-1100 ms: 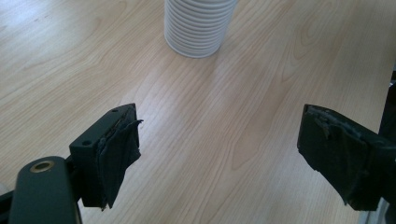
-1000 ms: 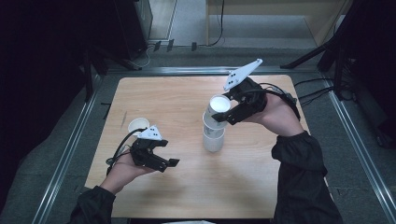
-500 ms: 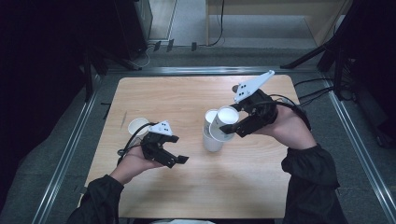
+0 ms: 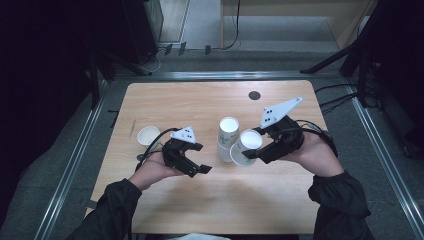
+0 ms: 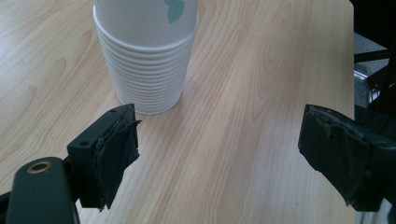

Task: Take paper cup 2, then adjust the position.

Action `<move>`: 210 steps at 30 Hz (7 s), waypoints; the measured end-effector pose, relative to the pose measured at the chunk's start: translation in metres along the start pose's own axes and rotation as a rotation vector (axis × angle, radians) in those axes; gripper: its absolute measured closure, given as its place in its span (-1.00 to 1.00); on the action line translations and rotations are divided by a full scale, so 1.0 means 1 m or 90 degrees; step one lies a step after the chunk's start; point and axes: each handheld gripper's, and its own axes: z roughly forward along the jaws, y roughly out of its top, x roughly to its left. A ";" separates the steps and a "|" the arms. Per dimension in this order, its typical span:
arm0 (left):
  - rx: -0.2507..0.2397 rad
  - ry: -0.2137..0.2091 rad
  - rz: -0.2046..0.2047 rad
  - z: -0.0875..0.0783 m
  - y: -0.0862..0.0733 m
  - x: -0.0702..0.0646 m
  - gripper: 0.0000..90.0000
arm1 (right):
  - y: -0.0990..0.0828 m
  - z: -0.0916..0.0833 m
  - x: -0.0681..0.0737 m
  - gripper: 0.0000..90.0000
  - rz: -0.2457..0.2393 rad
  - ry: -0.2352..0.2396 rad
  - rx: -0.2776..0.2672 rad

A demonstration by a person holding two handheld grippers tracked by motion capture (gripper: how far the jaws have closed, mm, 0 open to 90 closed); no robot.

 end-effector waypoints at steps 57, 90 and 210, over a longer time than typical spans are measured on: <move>-0.086 -0.058 0.039 0.010 -0.021 -0.033 -0.70 | -0.020 0.095 0.019 -0.25 0.041 0.144 -0.096; -0.057 -0.040 0.050 -0.009 -0.024 -0.023 -0.36 | -0.029 0.093 0.019 -0.42 0.018 0.101 -0.070; -0.082 -0.097 0.082 -0.022 -0.019 -0.032 -0.46 | -0.024 0.092 0.025 -0.36 -0.005 0.215 -0.168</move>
